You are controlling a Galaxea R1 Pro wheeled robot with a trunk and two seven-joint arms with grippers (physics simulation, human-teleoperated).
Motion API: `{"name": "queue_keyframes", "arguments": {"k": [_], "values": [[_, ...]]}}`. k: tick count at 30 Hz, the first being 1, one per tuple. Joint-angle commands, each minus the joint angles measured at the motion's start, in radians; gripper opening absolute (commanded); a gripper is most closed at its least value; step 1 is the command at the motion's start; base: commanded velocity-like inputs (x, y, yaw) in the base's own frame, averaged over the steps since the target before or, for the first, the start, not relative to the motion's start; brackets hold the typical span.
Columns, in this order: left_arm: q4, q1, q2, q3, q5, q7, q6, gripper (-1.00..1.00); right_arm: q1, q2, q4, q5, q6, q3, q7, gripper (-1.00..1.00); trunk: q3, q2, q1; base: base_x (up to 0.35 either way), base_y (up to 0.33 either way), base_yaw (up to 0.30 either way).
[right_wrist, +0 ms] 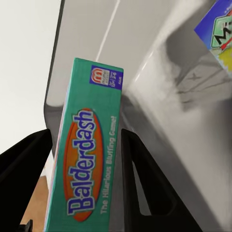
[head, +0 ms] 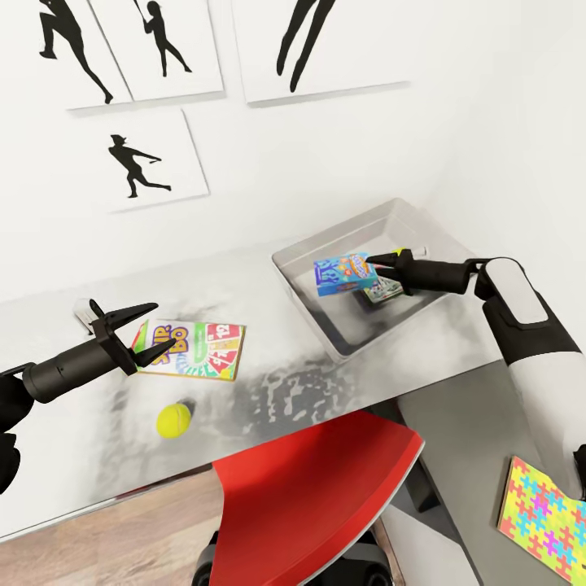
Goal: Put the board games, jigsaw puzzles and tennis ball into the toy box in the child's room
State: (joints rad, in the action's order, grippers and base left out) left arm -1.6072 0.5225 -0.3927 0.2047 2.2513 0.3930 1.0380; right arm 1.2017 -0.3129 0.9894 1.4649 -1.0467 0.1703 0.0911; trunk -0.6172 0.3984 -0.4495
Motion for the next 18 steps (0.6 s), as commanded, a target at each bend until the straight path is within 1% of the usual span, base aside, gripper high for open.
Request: {"name": "queue_keyframes", "arguments": {"k": [1,18], "values": [[0.0,0.001,0.0,0.001,0.01,0.01,0.002,1.0,0.001,-0.002,0.001,0.012,0.0,0.002,0.01,-1.0,-0.002,0.002,-0.001,0.0,0.0,0.0],[0.0,0.001,0.0,0.001,0.01,0.01,0.002,1.0,0.013,-0.003,0.004,0.012,0.0,0.001,0.01,-1.0,-0.003,0.002,-0.001,0.0,0.0,0.0]]}}
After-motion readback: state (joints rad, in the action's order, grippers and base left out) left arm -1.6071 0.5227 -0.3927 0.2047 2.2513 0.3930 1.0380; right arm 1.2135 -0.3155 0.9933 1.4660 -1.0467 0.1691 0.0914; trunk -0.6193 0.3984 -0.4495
